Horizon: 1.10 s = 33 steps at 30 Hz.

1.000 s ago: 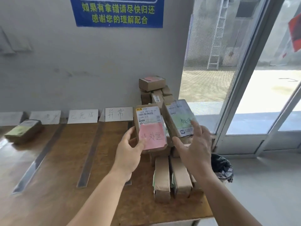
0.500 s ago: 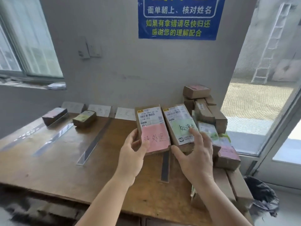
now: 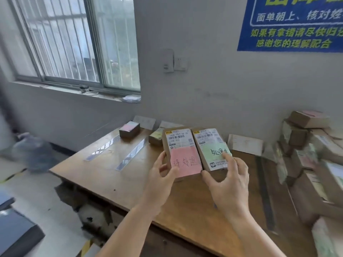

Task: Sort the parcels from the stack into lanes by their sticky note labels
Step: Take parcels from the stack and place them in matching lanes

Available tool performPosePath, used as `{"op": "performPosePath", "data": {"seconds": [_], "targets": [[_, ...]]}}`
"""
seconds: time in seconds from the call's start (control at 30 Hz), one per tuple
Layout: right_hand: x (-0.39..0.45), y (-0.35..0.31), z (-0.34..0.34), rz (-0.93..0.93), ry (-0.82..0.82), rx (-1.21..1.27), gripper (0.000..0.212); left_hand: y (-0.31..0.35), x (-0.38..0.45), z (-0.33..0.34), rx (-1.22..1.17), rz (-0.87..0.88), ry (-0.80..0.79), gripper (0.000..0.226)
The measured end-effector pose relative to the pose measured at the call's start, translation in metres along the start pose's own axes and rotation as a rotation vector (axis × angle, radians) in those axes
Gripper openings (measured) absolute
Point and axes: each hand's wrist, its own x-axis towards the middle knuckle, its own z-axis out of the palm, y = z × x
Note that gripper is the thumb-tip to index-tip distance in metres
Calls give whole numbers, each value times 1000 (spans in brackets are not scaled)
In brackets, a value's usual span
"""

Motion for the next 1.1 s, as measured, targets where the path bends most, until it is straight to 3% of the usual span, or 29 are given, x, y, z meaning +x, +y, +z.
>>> {"op": "performPosePath", "data": {"seconds": [0.57, 0.87, 1.1], "targets": [[45, -89, 176, -20, -113, 9, 78, -28, 124, -153, -119, -56, 45, 42], [135, -92, 281, 61, -59, 107, 76, -45, 261, -193, -121, -140, 62, 29], [185, -68, 332, 192, -51, 7, 78, -80, 344, -216, -78, -257, 78, 40]]}}
